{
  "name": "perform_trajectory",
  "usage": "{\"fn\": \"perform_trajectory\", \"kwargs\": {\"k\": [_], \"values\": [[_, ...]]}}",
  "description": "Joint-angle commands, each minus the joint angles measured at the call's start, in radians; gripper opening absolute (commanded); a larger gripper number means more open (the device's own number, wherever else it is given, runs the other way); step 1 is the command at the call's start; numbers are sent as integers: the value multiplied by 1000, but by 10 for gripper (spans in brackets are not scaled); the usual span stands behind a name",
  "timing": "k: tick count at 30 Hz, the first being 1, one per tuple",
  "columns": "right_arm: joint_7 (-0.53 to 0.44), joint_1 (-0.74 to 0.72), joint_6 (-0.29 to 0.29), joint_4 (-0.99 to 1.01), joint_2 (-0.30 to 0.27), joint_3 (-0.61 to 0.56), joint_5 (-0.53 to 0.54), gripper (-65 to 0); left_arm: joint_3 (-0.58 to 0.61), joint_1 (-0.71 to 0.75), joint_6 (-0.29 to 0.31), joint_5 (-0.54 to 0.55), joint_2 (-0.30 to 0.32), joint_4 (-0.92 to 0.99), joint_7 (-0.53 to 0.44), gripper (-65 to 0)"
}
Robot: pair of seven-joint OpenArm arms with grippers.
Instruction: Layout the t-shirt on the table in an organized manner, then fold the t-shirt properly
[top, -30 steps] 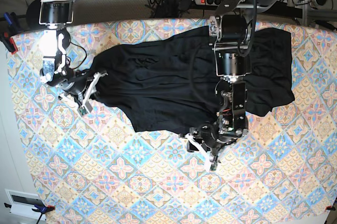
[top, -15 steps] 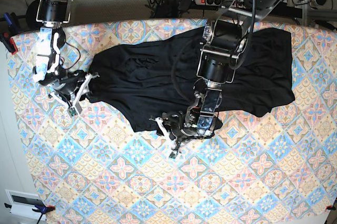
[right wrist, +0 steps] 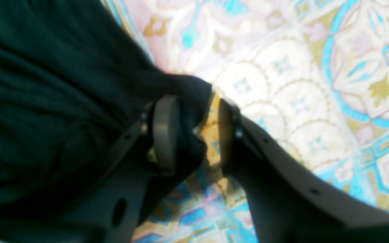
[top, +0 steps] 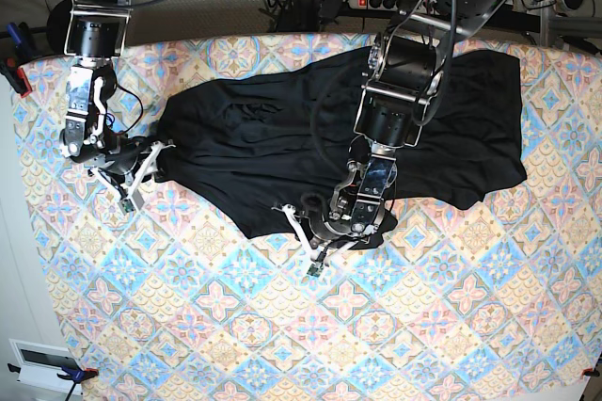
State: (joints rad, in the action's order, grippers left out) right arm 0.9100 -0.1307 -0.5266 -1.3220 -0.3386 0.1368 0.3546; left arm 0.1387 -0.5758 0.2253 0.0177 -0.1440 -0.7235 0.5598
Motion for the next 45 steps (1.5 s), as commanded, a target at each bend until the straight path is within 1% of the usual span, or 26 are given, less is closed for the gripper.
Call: {"fn": "perform_trajectory", "kwargs": {"k": [1,2,5,6,8,11,12,14,17,19,22,23,26,28,31,34,38,42,43,45], "values": [[-15,-19,-5,-14,-14,-18,11,-485,0,-36,-25,3,-4,-18,-31,-646],[-15,-19,-5,-14,-14,-27,10,-512,0,-36,-51,3,-4,-18,-53,-645],[-16,-19,-5,-4,-14,-21,10,-622,-1,-37,-129,1,-3,-17,-111,-647],[-16,-19,-5,8,-14,-13,10,-644,-1,-37,-160,1,4,-17,-119,-647],[-16,-19,-5,22,-14,1,10,-637,-1,-37,-209,1,7,-17,-123,-647],[-9,-11,-5,11,-17,25,10,-629,-1,-37,-220,5,8,-17,-116,-646],[-7,-7,-5,5,-34,22,13,-628,2,-37,-220,3,8,-17,-105,-646],[-7,16,-5,-20,-53,17,13,-628,3,-36,-220,1,8,-17,-51,-645],[-7,53,-5,-57,-55,17,13,-628,5,-36,-220,3,28,-17,-17,-643],[-7,76,-5,-87,-55,17,13,-628,6,-34,-218,8,40,-18,-4,-627],[13,107,-5,-132,-55,17,13,-627,6,-34,-218,3,44,-18,19,-582],[19,110,-5,-149,-55,19,13,-625,6,-34,-218,3,54,-18,24,-569],[21,110,-5,-209,-55,25,13,-589,6,-33,-218,9,62,-18,26,-543],[21,110,-5,-233,-55,44,13,-551,6,-33,-218,9,62,-17,26,-535],[21,104,-5,-225,-55,103,13,-477,6,-33,-218,9,62,-17,26,-531],[21,101,-5,-193,-55,96,13,-429,6,-33,-218,9,59,-17,26,-531],[14,99,-5,-118,-55,90,13,-404,6,-33,-218,11,57,-17,26,-531],[13,47,-7,-93,-55,90,13,-392,6,-33,-218,11,57,-17,26,-530],[13,38,-7,-93,-55,90,13,-390,6,-33,-218,11,59,-18,27,-527],[14,19,-7,-93,-55,88,13,-390,6,-25,-218,12,60,-20,27,-499]]}}
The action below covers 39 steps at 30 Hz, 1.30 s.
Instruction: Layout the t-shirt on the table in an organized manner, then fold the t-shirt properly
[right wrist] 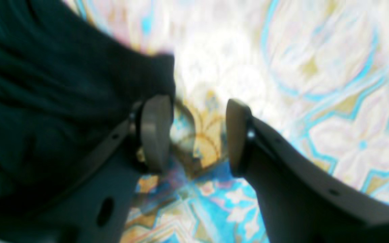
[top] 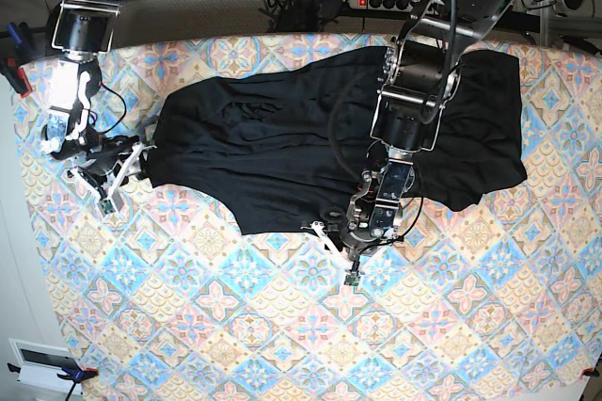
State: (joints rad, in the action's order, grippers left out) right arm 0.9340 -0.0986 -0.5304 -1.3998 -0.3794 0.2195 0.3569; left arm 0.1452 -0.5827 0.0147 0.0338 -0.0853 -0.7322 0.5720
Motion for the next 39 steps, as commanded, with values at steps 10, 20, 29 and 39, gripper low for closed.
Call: {"fn": "perform_trajectory", "kwargs": {"k": [10,20,29,39], "values": [[-11,-123,-3,35,-14,-144,12,-392,-2,10,-6,-2,2,-14,13,-376],[-39,-125,-3,98,-14,-162,12,-621,-3,11,-6,-1,3,-14,7,-407],[-39,-125,-3,99,-14,-15,6,-644,-9,42,-6,-1,6,-188,6,-498],[-31,-26,-4,21,-14,53,12,-593,-129,54,-6,-1,2,-198,6,-499]]}}
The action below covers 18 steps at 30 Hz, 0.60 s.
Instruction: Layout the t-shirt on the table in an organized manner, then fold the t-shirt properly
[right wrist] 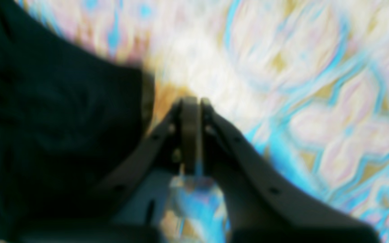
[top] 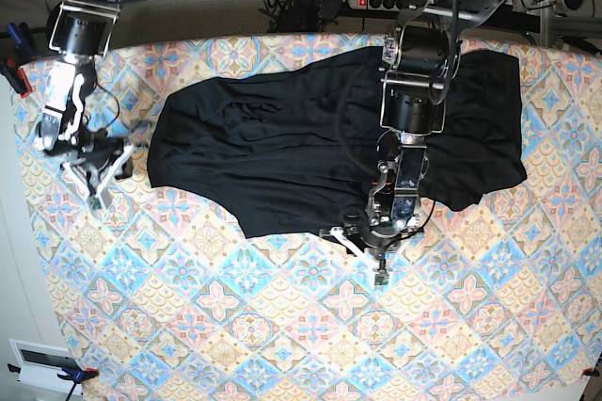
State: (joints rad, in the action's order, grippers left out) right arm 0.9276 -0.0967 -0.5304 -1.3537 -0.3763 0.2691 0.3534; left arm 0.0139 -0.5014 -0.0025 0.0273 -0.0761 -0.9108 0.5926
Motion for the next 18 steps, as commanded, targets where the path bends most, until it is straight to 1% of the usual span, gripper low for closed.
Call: {"fn": "perform_trajectory", "kwargs": {"k": [1,5,8,18], "values": [[-25,-22,-4,-45,-17,-8,16,-568,4,-27,11,6,-6,-20,-13,-499],[-25,-21,-4,-80,-17,-67,16,-469,2,-23,11,6,-4,-20,-9,-499],[-25,-28,-4,-79,-17,-81,16,-427,1,-7,11,6,-4,-20,-7,-499],[-25,-28,-4,4,-16,-86,16,-426,4,14,11,6,11,-20,-7,-499]]}}
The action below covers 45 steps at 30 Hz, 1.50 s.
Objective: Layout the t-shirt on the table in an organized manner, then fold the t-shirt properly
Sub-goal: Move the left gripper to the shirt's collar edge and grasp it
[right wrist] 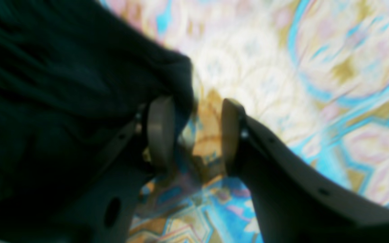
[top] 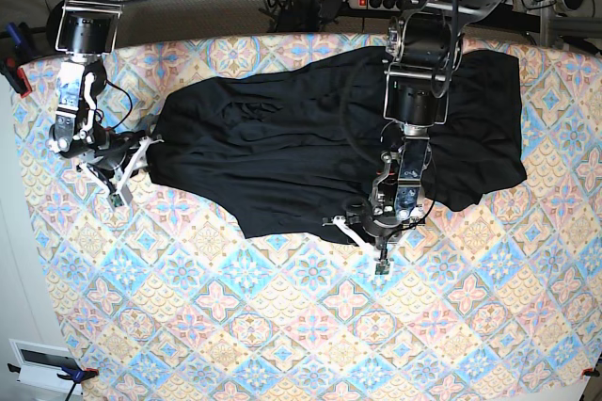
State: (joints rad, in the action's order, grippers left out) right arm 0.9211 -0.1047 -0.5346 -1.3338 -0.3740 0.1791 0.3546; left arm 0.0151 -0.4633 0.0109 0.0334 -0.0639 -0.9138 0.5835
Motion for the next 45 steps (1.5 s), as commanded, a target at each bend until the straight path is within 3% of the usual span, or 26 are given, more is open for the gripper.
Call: {"fn": "perform_trajectory", "kwargs": {"k": [1,4,9,15,20,24,30,33,36,40,45], "values": [[-18,-17,0,-16,-18,-2,14,-428,3,-24,-2,0,-1,-17,2,-499],[-18,-16,-2,-20,-18,-46,37,-487,-2,-24,-2,0,0,-23,2,-499],[-18,-11,-2,-19,-18,-72,214,-624,-4,39,-2,23,28,-190,20,-499],[-21,64,-12,-111,-21,-63,380,-647,-4,107,-2,204,114,-353,88,-499],[-18,125,-81,-298,-21,15,393,-650,-4,137,-2,237,158,-374,95,-499],[-6,173,-81,-448,-21,73,395,-650,-4,194,-2,239,186,-433,97,-499],[79,205,-84,-597,-21,171,395,-650,-4,234,-2,239,187,-477,97,-499],[91,250,-131,-620,-21,221,401,-650,-4,237,-2,241,187,-479,97,-499],[111,253,-134,-619,-21,270,446,-650,-4,243,-2,241,187,-512,97,-499],[112,250,-134,-614,-23,290,466,-650,-4,294,-2,241,184,-634,100,-499],[112,175,-132,-593,-23,285,464,-650,-4,351,-2,241,180,-766,175,-499]]}}
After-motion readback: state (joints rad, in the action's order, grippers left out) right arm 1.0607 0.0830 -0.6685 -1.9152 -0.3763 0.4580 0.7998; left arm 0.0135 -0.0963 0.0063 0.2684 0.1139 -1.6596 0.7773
